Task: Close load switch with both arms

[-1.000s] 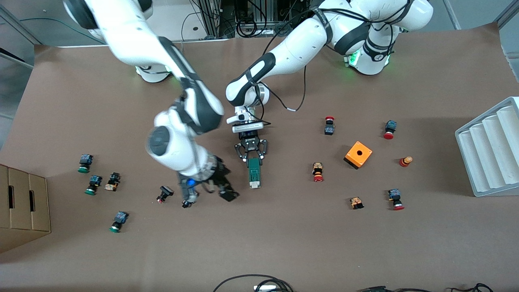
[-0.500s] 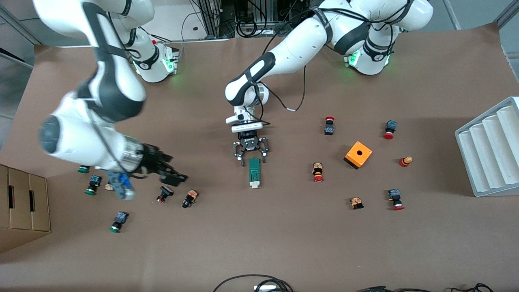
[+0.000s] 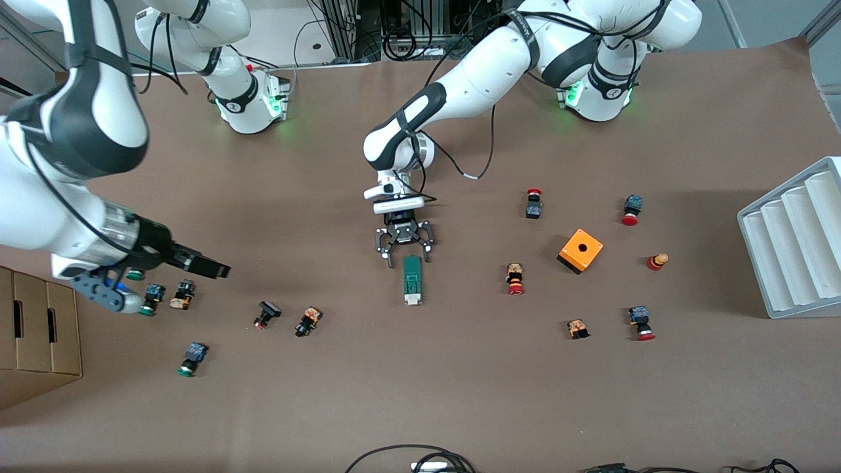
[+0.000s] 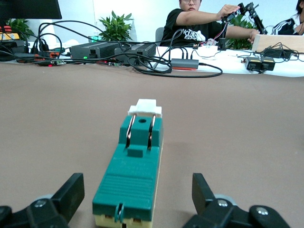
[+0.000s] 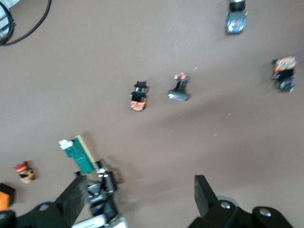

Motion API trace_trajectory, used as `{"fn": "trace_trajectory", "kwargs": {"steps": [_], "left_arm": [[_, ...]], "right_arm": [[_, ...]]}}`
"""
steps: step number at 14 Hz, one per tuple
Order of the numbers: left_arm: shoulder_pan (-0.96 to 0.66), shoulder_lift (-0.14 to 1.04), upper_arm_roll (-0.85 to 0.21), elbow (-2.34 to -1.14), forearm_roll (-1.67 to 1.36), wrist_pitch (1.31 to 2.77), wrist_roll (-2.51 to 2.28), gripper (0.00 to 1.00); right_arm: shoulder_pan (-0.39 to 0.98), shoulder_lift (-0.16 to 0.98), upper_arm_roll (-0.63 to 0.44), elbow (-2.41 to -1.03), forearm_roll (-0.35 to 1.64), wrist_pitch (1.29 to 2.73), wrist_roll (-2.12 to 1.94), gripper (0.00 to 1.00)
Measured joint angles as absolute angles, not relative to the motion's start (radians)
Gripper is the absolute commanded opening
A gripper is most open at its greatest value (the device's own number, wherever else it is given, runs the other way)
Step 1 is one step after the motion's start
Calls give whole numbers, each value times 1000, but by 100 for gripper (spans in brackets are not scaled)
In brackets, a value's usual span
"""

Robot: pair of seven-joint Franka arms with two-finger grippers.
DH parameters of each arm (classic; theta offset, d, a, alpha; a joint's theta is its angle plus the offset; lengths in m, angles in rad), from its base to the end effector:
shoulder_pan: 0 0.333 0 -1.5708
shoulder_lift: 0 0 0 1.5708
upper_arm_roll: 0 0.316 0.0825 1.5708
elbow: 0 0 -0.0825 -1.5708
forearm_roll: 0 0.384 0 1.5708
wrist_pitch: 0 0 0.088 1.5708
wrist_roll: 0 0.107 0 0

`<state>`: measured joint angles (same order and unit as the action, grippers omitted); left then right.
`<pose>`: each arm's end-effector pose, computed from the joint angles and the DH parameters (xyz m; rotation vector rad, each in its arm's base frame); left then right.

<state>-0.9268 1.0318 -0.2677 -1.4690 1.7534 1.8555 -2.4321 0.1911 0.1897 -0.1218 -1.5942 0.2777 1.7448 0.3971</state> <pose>0.3526 -0.5970 0.0825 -2.4776 -0.2300 -1.7662 0.6139 0.0730 0.5204 -2.8520 0.5478 0.1369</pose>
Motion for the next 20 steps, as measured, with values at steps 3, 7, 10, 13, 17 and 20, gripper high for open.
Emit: {"fn": "trace_trajectory", "kwargs": {"steps": [3,7,10,13,17,20], "left_arm": [[-908,956,-303,-1467,1690,1855,-2335,100],[-857,892,-361,-1491,1678,1857,-2276,100],[-848,819,-366,-1520,1600,1906,-2251,100],[-826,722,-366,-1534,1501,1946,-2117,100],[-775,653,-367,-1541,1413,2023,-1967,100],[-744,600,-367,-1541,1264,2040,-1776,100]], "right_arm": [[156,141,-122,-1630,213,1744,240,100],[133,80,-155,-1647,117,1742,21,100],[129,47,-197,-1657,56,1742,-101,100],[127,16,-211,-1711,29,1764,-123,100],[129,15,-204,-1744,29,1775,-123,100],[135,14,-196,-1744,29,1779,-123,100]]}}
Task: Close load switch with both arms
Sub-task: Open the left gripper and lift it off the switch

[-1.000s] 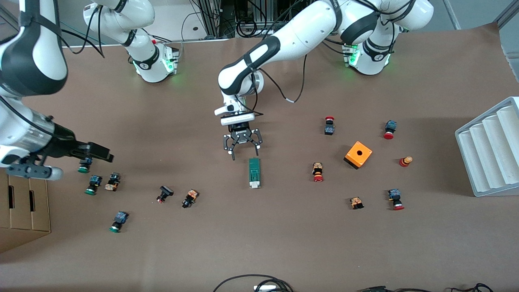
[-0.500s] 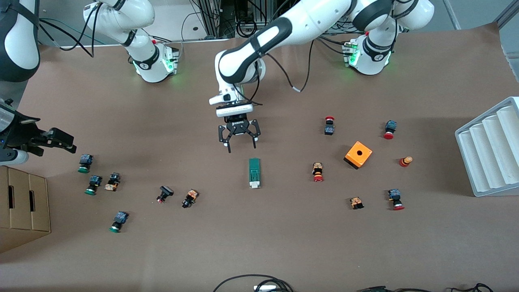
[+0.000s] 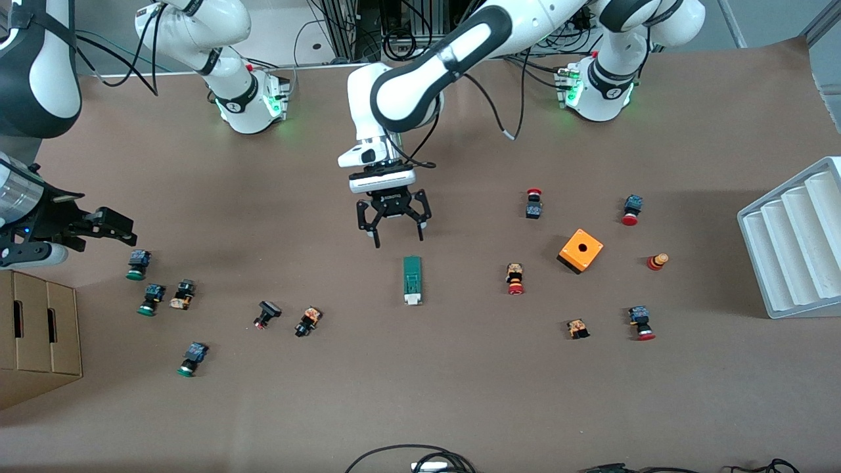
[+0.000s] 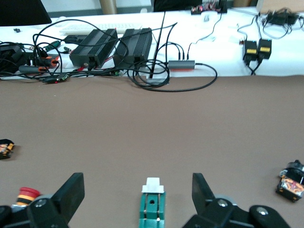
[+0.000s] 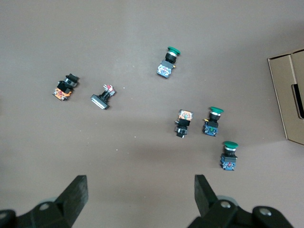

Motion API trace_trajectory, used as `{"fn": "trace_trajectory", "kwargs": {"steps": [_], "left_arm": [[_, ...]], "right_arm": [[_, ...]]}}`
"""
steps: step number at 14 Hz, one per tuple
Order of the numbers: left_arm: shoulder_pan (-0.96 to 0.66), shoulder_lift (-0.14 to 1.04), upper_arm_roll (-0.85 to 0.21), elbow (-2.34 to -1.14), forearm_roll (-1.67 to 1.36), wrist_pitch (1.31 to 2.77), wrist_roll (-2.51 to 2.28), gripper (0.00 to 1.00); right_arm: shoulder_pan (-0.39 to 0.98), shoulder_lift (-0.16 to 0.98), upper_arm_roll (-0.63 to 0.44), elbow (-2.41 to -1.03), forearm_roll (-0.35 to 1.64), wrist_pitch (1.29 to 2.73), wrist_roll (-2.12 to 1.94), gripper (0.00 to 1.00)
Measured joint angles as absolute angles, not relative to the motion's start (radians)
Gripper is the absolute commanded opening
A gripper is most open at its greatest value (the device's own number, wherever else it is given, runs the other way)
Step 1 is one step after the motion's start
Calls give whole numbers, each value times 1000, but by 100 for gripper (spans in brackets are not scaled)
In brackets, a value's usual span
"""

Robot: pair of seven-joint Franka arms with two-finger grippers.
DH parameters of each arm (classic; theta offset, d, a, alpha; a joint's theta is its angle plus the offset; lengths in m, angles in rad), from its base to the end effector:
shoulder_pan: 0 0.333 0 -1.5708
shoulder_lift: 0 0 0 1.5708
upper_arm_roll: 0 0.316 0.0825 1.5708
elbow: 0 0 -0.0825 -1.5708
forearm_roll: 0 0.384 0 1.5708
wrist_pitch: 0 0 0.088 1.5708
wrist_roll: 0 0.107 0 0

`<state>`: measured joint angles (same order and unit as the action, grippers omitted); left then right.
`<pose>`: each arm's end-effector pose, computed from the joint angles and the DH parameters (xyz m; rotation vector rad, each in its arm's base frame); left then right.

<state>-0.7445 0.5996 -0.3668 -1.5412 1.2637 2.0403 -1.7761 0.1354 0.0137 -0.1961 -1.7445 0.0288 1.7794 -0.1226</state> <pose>0.4011 -0.5906 0.3384 -2.7170 -0.1055 -1.2889 0.5688 -0.0315 0.5524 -3.1166 -0.0877 -0.0370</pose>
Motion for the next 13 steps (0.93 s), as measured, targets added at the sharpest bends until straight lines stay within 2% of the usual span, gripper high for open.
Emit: {"fn": "trace_trajectory", "kwargs": {"steps": [4,13], "left_arm": [[-702,514,-367,-1542,1160,2056,-1609,100],[-563,399,-366,-1545,941,2101,-1244,100]], "right_arm": [[136,13,-193,-1742,29,1785,-123,100],[140,15,-190,-1729,29,1791,-123,100]]}}
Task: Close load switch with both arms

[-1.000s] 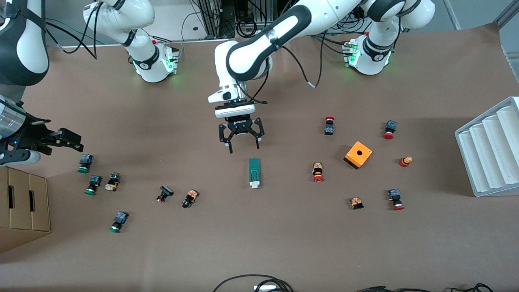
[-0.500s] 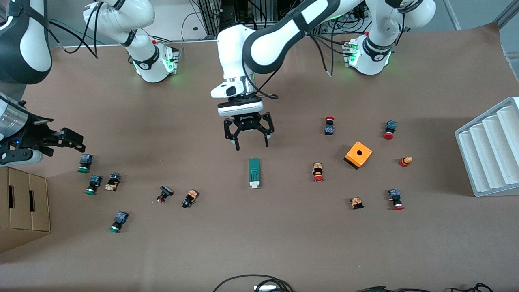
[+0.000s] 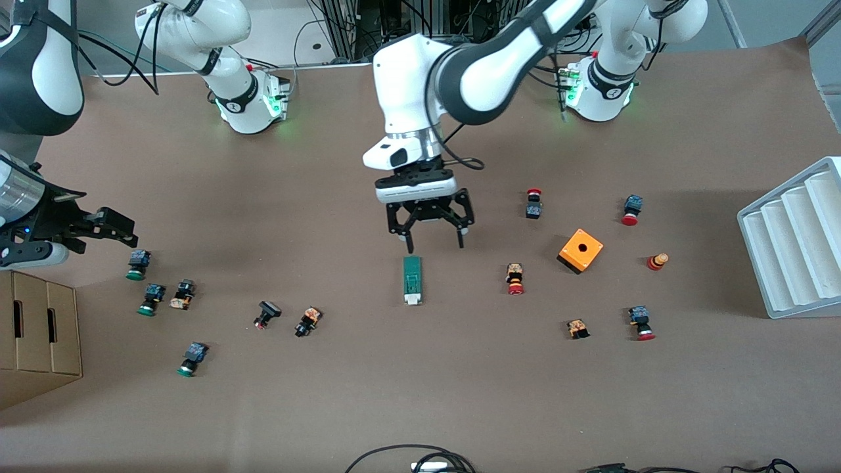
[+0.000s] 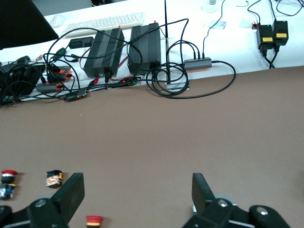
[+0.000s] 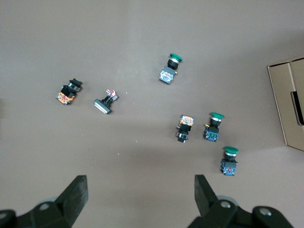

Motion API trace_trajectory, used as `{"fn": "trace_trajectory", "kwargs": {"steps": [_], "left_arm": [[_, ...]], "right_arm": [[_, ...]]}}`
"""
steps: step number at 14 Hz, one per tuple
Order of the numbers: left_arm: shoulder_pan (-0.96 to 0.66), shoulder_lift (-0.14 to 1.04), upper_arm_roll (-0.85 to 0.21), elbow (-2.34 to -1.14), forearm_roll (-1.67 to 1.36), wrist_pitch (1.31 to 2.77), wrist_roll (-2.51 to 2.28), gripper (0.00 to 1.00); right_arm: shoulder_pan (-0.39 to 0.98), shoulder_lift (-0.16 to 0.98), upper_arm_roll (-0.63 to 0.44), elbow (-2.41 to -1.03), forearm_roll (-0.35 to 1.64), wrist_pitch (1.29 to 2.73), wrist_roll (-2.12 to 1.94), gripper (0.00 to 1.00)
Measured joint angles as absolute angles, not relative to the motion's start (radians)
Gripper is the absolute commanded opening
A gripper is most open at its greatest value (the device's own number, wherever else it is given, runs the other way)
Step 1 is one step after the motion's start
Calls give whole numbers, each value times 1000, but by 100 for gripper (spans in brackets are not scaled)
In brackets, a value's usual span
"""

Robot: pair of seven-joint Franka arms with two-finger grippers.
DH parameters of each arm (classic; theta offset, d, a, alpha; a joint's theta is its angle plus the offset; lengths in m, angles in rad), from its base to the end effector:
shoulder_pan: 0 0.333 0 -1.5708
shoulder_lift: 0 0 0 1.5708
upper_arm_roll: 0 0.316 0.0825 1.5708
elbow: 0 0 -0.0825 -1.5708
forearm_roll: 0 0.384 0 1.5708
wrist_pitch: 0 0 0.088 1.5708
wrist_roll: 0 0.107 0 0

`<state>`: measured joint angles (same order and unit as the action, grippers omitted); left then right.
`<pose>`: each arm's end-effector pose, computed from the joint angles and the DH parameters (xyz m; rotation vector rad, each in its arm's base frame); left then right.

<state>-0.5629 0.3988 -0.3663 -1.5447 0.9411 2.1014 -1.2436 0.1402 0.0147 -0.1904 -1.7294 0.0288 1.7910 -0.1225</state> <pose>0.4752 -0.5092 0.4656 -2.7841 0.0869 -1.0456 0.5719 -0.0256 0.5602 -3.1176 -0.1041 -0.0767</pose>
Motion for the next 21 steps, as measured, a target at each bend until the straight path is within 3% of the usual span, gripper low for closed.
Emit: {"fn": "trace_trajectory", "kwargs": {"steps": [8,21], "left_arm": [[-412,321,-362,-1546,689,2178,-915,100],[-121,201,-359,-1545,272,2186,-381,100]], "right_arm": [[146,18,-190,-1721,29,1809,-122,100],[146,28,-191,-1720,29,1832,-122,100]]}}
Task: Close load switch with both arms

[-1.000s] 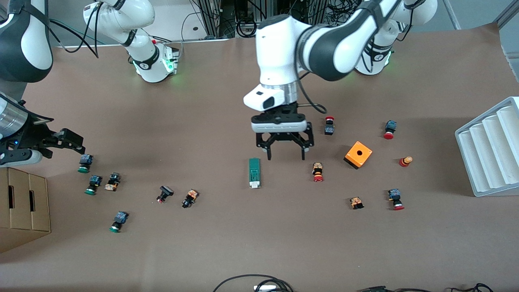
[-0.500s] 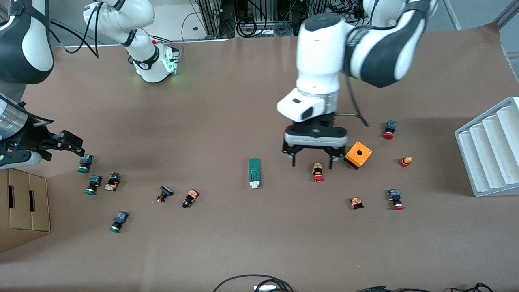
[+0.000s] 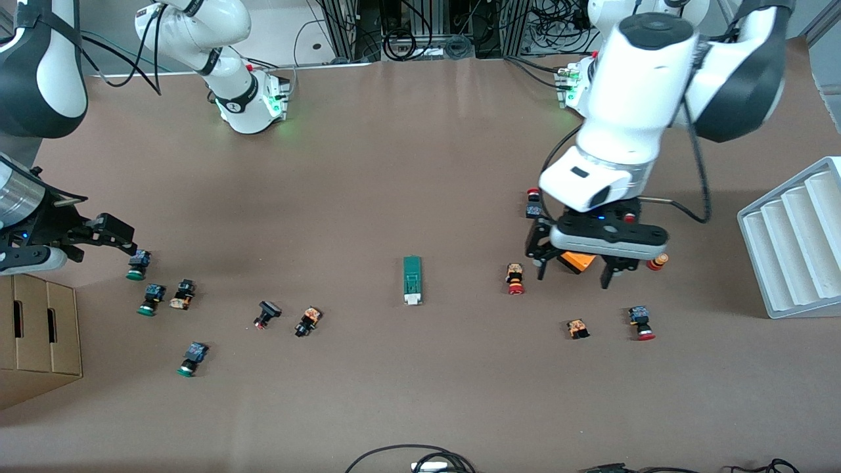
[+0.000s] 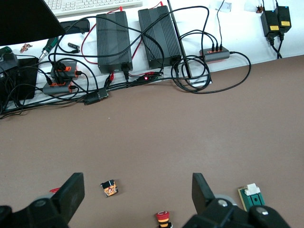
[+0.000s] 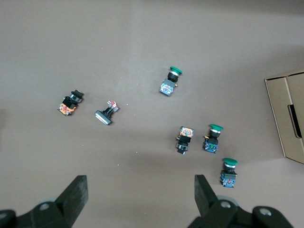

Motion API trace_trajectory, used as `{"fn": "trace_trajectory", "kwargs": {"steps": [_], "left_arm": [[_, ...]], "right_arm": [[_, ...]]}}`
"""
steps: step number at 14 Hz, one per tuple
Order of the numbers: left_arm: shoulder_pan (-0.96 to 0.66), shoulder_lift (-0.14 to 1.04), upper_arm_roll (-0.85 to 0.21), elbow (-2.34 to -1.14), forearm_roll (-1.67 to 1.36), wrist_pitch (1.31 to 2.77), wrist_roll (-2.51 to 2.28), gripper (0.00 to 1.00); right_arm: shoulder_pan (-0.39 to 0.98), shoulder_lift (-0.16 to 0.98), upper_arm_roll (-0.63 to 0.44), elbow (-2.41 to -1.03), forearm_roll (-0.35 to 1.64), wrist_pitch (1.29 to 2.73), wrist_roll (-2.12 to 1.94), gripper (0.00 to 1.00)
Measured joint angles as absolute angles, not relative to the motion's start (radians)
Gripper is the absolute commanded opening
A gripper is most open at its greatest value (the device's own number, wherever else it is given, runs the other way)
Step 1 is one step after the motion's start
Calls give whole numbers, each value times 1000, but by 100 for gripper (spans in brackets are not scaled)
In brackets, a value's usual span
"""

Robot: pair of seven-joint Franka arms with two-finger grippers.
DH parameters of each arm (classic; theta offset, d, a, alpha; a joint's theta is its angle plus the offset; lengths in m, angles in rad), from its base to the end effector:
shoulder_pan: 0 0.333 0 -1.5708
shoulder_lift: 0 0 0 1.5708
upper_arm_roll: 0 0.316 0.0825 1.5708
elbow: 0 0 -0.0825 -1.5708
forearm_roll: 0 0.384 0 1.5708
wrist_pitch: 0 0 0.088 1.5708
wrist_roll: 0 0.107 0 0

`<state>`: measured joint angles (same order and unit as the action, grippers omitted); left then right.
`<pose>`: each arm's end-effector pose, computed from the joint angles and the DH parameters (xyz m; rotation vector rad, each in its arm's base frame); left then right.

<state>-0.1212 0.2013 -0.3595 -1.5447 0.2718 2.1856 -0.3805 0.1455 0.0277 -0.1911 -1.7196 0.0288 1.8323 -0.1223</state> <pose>0.5989 -0.2758 0.5893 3.0172 -0.2772 0.7540 0.5800 -0.0229 0.5616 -3.1211 -0.1104 -0.1361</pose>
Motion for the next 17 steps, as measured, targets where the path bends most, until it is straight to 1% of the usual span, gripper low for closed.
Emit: {"fn": "trace_trajectory", "kwargs": {"steps": [6,12,15,17], "left_arm": [[-49,187,-359,-1545,185,2164,-247,100],[-27,158,-360,-1545,159,2060,-222,100],[24,128,-358,-1545,56,1991,-221,100],[63,109,-335,-1545,18,1944,-216,100]], "right_arm": [[146,29,-192,-1720,29,1833,-122,100],[146,29,-192,-1720,29,1833,-122,100],[146,29,-192,-1720,29,1833,-122,100],[145,29,-192,-1720,29,1833,-122,100]]}}
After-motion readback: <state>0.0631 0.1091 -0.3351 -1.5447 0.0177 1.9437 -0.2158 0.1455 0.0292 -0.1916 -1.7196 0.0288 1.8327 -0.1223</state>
